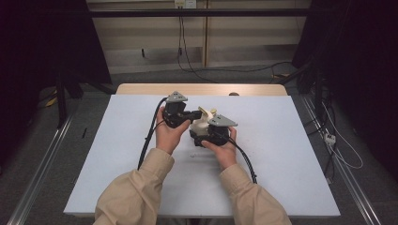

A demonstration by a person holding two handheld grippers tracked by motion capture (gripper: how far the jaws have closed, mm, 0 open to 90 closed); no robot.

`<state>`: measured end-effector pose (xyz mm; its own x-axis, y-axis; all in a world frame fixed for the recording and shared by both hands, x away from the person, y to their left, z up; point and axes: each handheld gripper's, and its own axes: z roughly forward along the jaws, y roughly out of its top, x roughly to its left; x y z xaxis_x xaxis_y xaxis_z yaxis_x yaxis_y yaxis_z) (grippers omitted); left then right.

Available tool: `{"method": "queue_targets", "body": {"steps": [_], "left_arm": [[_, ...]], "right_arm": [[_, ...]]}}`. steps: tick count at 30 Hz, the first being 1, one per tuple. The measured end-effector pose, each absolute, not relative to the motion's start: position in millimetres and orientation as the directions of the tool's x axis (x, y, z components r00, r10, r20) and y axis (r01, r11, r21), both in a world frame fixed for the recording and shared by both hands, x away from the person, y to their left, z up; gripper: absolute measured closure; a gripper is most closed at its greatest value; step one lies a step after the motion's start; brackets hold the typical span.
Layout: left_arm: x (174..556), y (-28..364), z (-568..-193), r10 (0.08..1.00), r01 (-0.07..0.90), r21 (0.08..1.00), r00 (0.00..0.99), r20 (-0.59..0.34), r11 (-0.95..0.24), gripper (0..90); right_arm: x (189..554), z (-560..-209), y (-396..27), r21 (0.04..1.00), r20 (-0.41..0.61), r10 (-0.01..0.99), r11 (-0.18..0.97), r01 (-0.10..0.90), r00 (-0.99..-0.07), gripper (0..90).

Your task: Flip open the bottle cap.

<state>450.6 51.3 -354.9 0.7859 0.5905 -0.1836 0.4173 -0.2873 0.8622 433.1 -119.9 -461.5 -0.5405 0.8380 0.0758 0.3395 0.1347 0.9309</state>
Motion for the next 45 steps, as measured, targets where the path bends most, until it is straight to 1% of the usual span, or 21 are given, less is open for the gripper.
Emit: {"method": "queue_targets", "body": {"steps": [16, 45], "left_arm": [[455.0, 47.6, -354.0, 0.59, 0.417, 0.866, 0.785, -0.189, -0.277, 90.0], [458.9, 42.1, -349.2, 0.594, 0.404, 0.869, 0.786, -0.171, -0.285, 90.0]], "right_arm": [[433.1, -461.5, -119.8, 0.931, 0.075, 0.838, 0.135, 0.339, -0.54, 4.6], [433.3, -461.6, -120.0, 0.931, 0.074, 0.838, 0.136, 0.338, -0.541, 4.5]]}}
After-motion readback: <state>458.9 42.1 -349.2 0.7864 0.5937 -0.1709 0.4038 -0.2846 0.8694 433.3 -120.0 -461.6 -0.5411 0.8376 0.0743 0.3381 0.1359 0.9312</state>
